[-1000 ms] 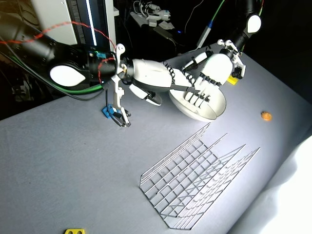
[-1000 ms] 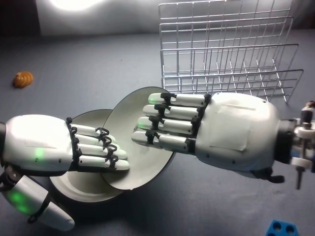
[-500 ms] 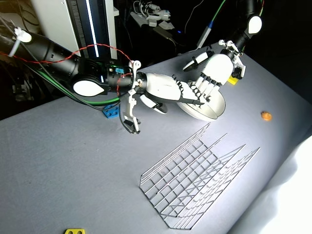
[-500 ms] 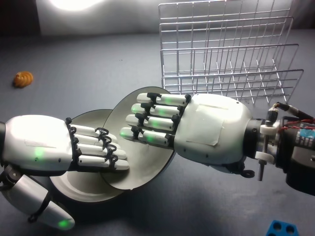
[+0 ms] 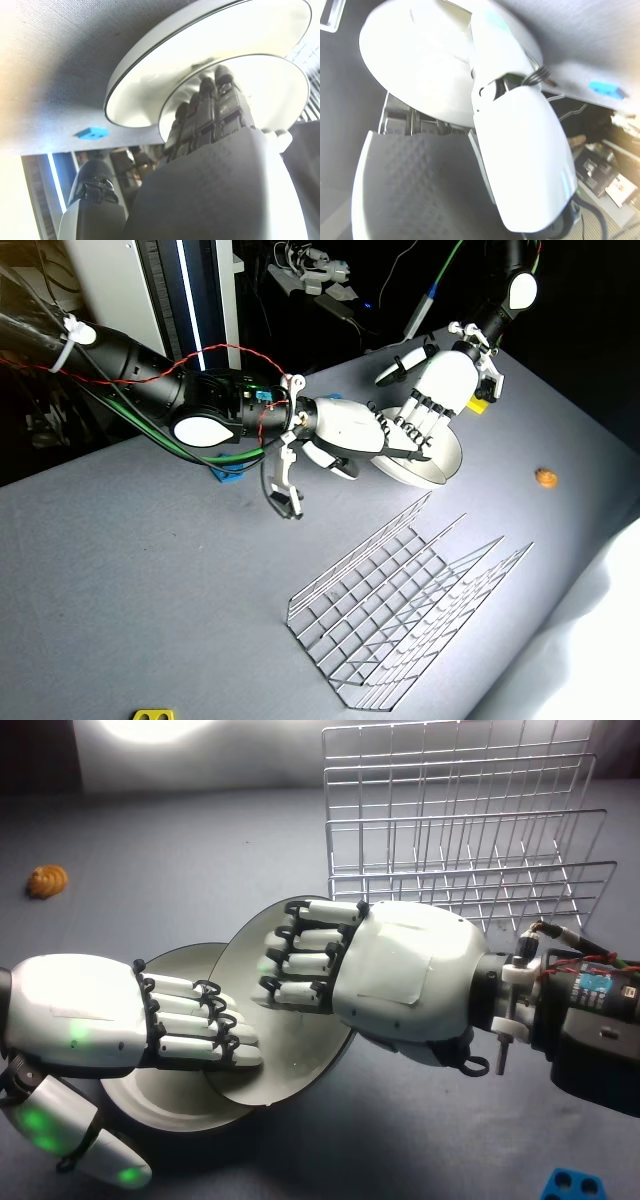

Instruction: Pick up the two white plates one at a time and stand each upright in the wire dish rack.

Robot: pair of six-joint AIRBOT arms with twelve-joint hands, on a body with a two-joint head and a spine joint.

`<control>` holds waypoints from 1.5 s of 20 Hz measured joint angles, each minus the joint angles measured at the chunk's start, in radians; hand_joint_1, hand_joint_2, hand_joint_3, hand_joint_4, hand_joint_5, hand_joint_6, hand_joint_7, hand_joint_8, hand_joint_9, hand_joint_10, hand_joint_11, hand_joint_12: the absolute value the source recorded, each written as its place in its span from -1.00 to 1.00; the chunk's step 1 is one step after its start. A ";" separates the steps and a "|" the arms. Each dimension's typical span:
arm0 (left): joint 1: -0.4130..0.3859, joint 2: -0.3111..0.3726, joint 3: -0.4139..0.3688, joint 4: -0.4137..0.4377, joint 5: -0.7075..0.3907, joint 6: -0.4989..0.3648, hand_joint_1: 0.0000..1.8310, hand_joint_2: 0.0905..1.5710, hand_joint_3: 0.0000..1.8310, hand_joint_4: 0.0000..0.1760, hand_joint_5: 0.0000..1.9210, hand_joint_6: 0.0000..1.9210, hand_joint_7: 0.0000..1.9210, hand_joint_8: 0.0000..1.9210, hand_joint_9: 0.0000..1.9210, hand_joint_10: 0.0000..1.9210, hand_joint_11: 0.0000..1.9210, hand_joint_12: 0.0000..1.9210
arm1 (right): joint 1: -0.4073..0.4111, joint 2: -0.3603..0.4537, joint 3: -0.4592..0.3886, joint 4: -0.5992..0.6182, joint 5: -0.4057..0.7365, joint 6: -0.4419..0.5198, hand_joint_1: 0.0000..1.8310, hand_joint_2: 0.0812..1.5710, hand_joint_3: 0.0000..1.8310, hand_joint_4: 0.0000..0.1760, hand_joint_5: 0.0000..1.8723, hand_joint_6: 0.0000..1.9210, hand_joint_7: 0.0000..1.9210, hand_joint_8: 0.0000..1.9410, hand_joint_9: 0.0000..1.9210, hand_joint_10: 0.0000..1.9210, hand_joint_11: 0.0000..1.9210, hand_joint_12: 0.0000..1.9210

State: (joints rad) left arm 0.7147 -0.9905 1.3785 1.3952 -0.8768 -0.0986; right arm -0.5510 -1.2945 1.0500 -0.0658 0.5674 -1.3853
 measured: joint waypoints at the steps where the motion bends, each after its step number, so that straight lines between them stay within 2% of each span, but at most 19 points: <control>1: 0.000 0.000 0.000 0.000 0.000 0.000 -1.00 0.38 -1.00 -1.00 -0.93 -1.00 -0.95 -1.00 -0.94 -1.00 -1.00 -0.75 | 0.000 -0.006 0.007 0.008 -0.002 0.000 0.29 0.51 -0.99 -1.00 -0.18 0.15 -0.16 0.01 -0.27 -0.54 -0.70 0.51; 2: 0.000 -0.001 0.000 -0.001 -0.001 0.001 -1.00 0.39 -1.00 -1.00 -0.93 -1.00 -0.95 -1.00 -0.94 -1.00 -1.00 -0.74 | 0.003 -0.010 0.012 0.014 0.010 0.000 0.30 0.48 -1.00 -1.00 -0.08 0.25 -0.12 0.12 -0.15 -0.44 -0.56 0.49; 3: 0.000 -0.001 0.000 -0.001 0.000 0.000 -1.00 0.40 -1.00 -1.00 -0.92 -1.00 -0.94 -0.99 -0.93 -0.99 -1.00 -0.74 | 0.010 -0.013 0.014 0.012 0.026 -0.003 0.31 0.45 -1.00 -0.92 -0.03 0.21 -0.06 0.08 -0.08 -0.39 -0.47 0.46; 4: 0.000 -0.003 0.005 -0.002 -0.002 -0.001 -1.00 0.40 -1.00 -1.00 -0.93 -1.00 -0.95 -1.00 -0.94 -1.00 -1.00 -0.77 | 0.011 -0.011 0.014 0.004 0.032 -0.004 0.33 0.39 -1.00 -0.80 0.06 0.08 0.05 -0.06 0.04 -0.34 -0.32 0.42; 5: 0.000 -0.003 0.005 0.000 -0.003 0.000 -1.00 0.40 -1.00 -1.00 -0.92 -1.00 -0.95 -1.00 -0.94 -1.00 -1.00 -0.77 | 0.012 -0.011 0.015 0.002 0.040 -0.004 0.34 0.38 -1.00 -0.76 0.05 0.08 0.08 -0.08 0.07 -0.34 -0.28 0.40; 6: 0.000 -0.003 0.005 -0.001 -0.003 0.000 -1.00 0.40 -1.00 -1.00 -0.92 -1.00 -0.94 -1.00 -0.93 -1.00 -1.00 -0.72 | 0.013 -0.011 0.014 -0.002 0.049 -0.005 0.47 0.37 -0.99 -1.00 -0.02 0.12 0.06 -0.10 0.03 0.08 -0.23 0.41; 7: 0.000 -0.003 0.005 -0.001 -0.003 0.000 -1.00 0.40 -1.00 -1.00 -0.93 -1.00 -0.95 -1.00 -0.94 -1.00 -1.00 -0.74 | 0.013 -0.011 0.014 -0.003 0.054 -0.006 0.50 0.38 -1.00 -1.00 -0.05 0.14 0.06 -0.09 0.00 0.20 -0.24 0.44; 8: 0.000 -0.003 0.005 -0.001 -0.003 0.000 -1.00 0.40 -1.00 -1.00 -0.93 -1.00 -0.94 -0.99 -0.93 -0.99 -1.00 -0.74 | 0.013 -0.011 0.014 -0.007 0.057 -0.010 0.50 0.39 -1.00 -1.00 -0.07 0.17 0.05 -0.07 -0.02 0.23 -0.25 0.45; 11: -0.010 0.003 0.004 0.010 -0.003 -0.004 -1.00 0.41 -1.00 -1.00 -0.94 -1.00 -0.96 -1.00 -0.95 -1.00 -1.00 -0.76 | 0.013 -0.012 0.014 -0.009 0.058 -0.013 0.50 0.40 -1.00 -1.00 -0.10 0.21 0.03 -0.05 -0.04 0.27 -0.29 0.47; 15: -0.070 0.028 -0.008 0.046 -0.003 -0.026 -1.00 0.40 -1.00 -1.00 -0.93 -1.00 -0.94 -1.00 -0.92 -1.00 -1.00 -0.73 | 0.027 -0.012 0.008 0.003 0.041 -0.013 0.49 0.41 -1.00 -1.00 -0.09 0.21 0.00 0.00 -0.06 0.29 -0.30 0.48; 17: -0.102 0.050 -0.011 0.057 -0.005 -0.044 -1.00 0.40 -1.00 -1.00 -0.85 -0.99 -0.85 -0.99 -0.86 -0.99 -1.00 -0.60 | 0.038 -0.003 -0.004 0.010 0.027 -0.013 0.50 0.38 -1.00 -1.00 -0.09 0.14 0.02 -0.01 0.05 0.15 -0.21 0.35; 19: -0.133 0.088 -0.020 0.048 -0.018 -0.058 -1.00 0.41 -1.00 -1.00 -0.82 -0.98 -0.83 -0.99 -0.86 -0.99 -1.00 -0.59 | 0.043 0.006 -0.021 0.014 0.020 -0.015 0.51 0.37 -1.00 -1.00 -0.08 0.12 0.05 -0.05 0.06 0.12 -0.19 0.30; 24: -0.163 0.142 -0.022 0.061 -0.048 -0.091 -1.00 0.39 -1.00 -1.00 -0.79 -1.00 -0.78 -1.00 -0.80 -0.99 -1.00 -0.45 | 0.068 0.011 -0.048 0.019 0.002 -0.015 0.50 0.39 -1.00 -1.00 -0.06 0.15 0.01 0.00 -0.03 0.21 -0.25 0.42; 29: -0.192 0.204 -0.039 0.079 -0.070 -0.139 -1.00 0.39 -1.00 -1.00 -0.85 -1.00 -0.81 -1.00 -0.83 -1.00 -1.00 -0.56 | 0.105 0.024 -0.072 0.064 -0.016 -0.014 0.50 0.37 -1.00 -1.00 -0.01 0.09 0.06 -0.05 -0.02 0.19 -0.26 0.45; 30: -0.198 0.218 -0.045 0.086 -0.076 -0.149 -1.00 0.40 -1.00 -1.00 -0.83 -1.00 -0.80 -0.99 -0.81 -0.99 -1.00 -0.49 | 0.119 0.028 -0.081 0.076 -0.021 -0.014 0.50 0.39 -1.00 -1.00 -0.02 0.12 0.03 -0.01 -0.05 0.22 -0.28 0.46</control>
State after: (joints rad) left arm 0.5171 -0.7723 1.3334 1.4811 -0.9527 -0.2478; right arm -0.4324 -1.2667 0.9691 0.0105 0.5461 -1.3991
